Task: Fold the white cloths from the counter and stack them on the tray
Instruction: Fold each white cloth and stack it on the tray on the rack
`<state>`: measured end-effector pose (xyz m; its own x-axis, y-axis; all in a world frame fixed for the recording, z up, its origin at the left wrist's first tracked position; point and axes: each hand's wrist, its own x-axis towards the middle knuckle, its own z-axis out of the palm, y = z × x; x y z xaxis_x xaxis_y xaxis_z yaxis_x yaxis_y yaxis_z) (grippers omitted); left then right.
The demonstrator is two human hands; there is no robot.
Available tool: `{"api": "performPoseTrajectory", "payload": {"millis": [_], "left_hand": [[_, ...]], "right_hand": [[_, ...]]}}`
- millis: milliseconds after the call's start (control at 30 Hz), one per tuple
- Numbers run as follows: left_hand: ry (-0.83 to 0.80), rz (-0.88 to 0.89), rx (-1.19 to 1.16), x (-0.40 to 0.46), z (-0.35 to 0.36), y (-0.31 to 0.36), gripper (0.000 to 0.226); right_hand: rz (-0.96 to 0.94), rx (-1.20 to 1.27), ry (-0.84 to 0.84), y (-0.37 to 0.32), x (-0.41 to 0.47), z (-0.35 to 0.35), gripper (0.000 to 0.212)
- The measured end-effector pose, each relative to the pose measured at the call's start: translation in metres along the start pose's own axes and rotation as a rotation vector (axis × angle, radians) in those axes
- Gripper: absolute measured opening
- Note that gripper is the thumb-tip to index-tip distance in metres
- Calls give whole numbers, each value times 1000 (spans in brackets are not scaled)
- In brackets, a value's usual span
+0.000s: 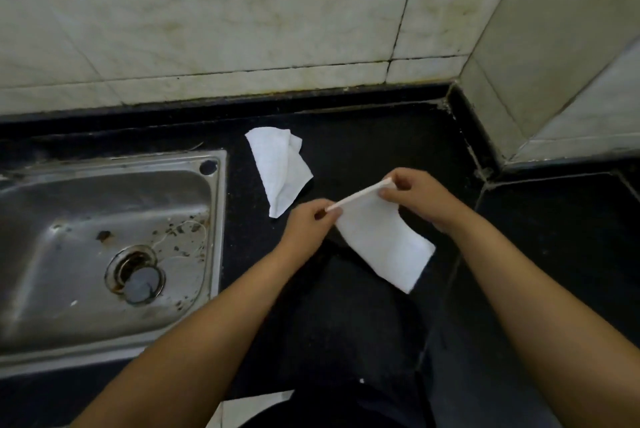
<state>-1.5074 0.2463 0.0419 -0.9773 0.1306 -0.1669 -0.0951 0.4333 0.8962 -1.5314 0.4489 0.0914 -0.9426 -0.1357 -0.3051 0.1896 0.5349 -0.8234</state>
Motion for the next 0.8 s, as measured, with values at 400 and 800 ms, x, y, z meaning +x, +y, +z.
{"api": "performPoseTrajectory", "payload": {"millis": [400,800], "left_hand": [[-137,287,-80,7,-25,81,10],[-644,-271,73,-27,-14,-34,11]], "right_hand": [[-179,309,230,-6,-41,-35,19],[228,85,-221,81,-83,50,3]]}}
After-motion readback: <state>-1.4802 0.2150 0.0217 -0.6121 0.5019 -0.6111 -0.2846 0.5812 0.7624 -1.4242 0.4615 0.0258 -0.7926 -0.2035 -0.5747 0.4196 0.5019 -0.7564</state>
